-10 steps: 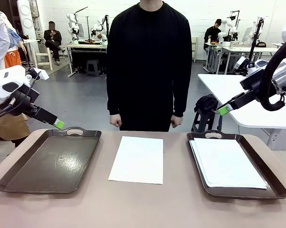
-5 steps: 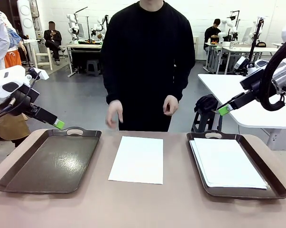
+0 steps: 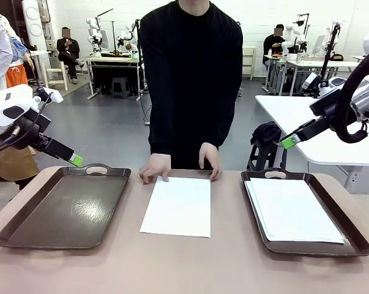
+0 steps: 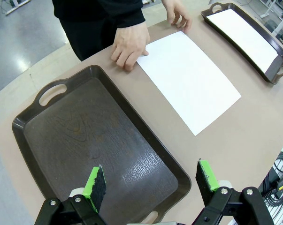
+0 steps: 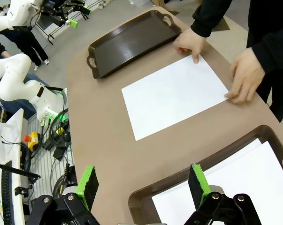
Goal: Sort the A4 documents.
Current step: Receive the A4 Paper.
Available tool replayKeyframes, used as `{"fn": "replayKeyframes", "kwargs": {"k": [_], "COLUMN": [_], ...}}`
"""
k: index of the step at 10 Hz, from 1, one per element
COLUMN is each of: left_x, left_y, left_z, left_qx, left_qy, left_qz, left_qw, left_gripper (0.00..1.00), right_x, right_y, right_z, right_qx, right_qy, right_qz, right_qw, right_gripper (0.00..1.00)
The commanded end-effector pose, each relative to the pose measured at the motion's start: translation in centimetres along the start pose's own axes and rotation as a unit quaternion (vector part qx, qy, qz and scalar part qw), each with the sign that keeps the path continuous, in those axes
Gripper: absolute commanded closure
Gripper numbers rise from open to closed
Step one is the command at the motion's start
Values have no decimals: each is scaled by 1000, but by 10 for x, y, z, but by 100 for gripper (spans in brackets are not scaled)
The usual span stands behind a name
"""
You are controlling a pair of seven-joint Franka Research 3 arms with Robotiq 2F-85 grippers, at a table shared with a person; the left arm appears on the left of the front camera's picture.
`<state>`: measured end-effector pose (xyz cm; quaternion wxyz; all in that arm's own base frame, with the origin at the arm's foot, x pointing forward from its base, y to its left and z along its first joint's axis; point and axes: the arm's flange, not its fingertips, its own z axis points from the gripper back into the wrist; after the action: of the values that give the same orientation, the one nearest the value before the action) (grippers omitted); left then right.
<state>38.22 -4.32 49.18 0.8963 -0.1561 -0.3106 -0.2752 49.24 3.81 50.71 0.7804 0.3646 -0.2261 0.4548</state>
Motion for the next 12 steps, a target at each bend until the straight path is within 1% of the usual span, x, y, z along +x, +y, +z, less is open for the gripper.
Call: {"fn": "replayKeyframes", "kwargs": {"k": [1,12], "left_x": [-1,-1], "left_y": [2,2], "left_z": [-1,-1], "left_qx": [-4,-4], "left_qy": [-2,-2], "left_qz": [1,1], "left_qw": [1000,1000], "left_gripper": [0,0], "right_x": [0,0], "right_y": [0,0], "right_z": [0,0], "right_qx": [2,2], "right_qy": [0,0], "right_qz": [6,6], "right_qw": [1000,1000], "right_gripper": [0,0]}}
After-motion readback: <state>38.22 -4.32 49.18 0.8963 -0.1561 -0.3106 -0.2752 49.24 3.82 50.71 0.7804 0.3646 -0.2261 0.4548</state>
